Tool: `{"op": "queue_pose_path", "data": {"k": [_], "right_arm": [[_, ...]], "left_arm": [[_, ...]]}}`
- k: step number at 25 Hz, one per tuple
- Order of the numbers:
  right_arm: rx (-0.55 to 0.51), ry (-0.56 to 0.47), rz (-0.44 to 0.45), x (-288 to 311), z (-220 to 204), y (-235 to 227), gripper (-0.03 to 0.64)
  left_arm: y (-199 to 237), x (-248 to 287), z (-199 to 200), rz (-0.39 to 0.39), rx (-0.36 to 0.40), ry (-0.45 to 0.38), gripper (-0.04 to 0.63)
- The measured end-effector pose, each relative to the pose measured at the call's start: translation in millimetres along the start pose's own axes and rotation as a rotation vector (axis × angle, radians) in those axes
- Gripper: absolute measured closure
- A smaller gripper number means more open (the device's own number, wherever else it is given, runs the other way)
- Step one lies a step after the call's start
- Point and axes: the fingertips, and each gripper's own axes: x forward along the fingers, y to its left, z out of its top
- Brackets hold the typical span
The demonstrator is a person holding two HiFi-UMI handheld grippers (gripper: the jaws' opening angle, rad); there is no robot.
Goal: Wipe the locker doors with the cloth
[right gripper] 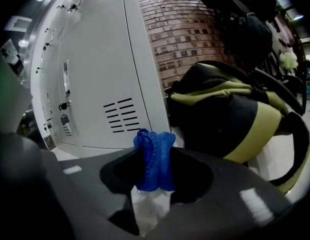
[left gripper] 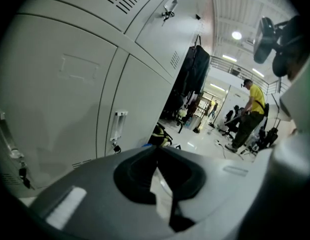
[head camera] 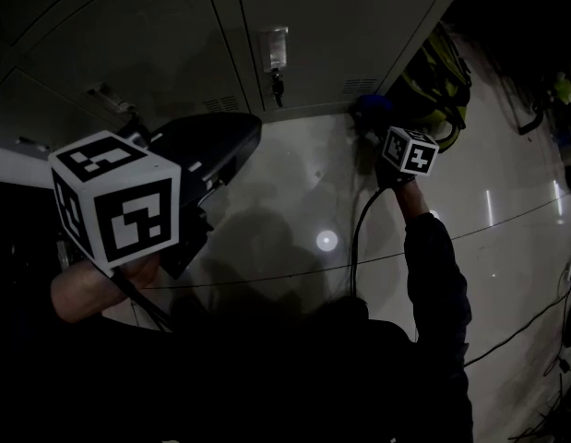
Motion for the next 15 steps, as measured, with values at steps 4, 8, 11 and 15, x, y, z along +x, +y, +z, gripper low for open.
{"op": "queue_pose_path", "data": {"k": [4,8,11,15], "right_arm": [[-0.011,-0.028,0.027,-13,2,10,0.463],[0.005,-0.091,0.106,-52,24,45,0.463],[-0.034,-0.136,0.164,-90,44,79,0.468],[-0.059,-0.181,0.221,-136,59,115,0.471]], "left_arm": [[3,3,-2,0.011,0.004,-0.003,0.595],[3,5,-3,0.006,0.006,-0.002,0.595],[1,5,0,-0.002,0.006,-0.013,0.595],[-7,6,5,-0.022,0.015,-0.024,0.595]]}}
